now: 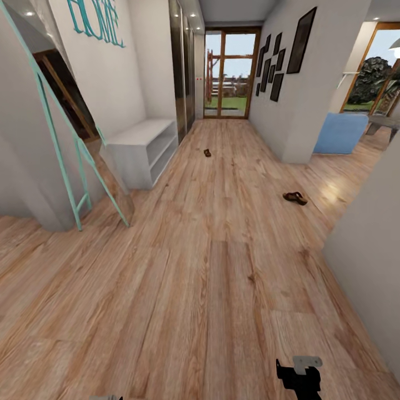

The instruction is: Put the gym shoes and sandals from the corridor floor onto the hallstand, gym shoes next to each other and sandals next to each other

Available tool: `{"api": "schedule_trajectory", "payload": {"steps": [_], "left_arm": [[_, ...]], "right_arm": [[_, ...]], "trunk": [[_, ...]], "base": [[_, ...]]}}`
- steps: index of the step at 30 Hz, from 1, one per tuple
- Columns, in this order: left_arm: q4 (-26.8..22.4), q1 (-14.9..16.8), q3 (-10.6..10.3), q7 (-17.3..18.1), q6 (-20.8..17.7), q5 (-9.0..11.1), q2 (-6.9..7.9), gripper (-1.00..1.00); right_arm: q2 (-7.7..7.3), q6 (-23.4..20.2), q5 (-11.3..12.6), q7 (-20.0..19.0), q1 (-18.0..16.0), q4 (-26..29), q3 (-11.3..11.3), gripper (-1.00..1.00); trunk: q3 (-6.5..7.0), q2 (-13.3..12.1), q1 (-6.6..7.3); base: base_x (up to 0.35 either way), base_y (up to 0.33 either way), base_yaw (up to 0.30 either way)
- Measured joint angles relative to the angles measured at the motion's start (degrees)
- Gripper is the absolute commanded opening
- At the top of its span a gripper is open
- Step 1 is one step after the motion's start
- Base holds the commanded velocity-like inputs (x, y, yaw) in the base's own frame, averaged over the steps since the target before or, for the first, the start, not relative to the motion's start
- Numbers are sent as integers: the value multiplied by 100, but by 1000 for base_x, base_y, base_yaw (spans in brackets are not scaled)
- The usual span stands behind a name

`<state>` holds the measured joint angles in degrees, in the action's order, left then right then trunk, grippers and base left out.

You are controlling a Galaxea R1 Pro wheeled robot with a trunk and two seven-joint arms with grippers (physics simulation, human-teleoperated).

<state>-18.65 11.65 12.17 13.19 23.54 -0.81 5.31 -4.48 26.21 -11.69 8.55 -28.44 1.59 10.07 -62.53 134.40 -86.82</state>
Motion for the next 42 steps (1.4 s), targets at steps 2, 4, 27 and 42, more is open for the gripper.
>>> {"api": "schedule_trajectory", "payload": {"steps": [2,4,27,42], "left_arm": [[18,0,0,0,0,-2,0,100],[35,0,0,0,0,-5,0,100],[54,0,0,1,0,-7,0,100],[57,1,0,1,0,-15,0,100]], "right_arm": [[0,0,0,0,0,1,0,100],[0,0,0,0,0,-1,0,100],[0,0,0,0,9,0,0,100],[0,1,0,1,9,1,1,100]], "trunk": [[0,0,0],[0,0,0],[0,0,0],[0,0,0]], "base": [[339,0,0],[339,0,0],[339,-2,0],[334,-83,0]]}}
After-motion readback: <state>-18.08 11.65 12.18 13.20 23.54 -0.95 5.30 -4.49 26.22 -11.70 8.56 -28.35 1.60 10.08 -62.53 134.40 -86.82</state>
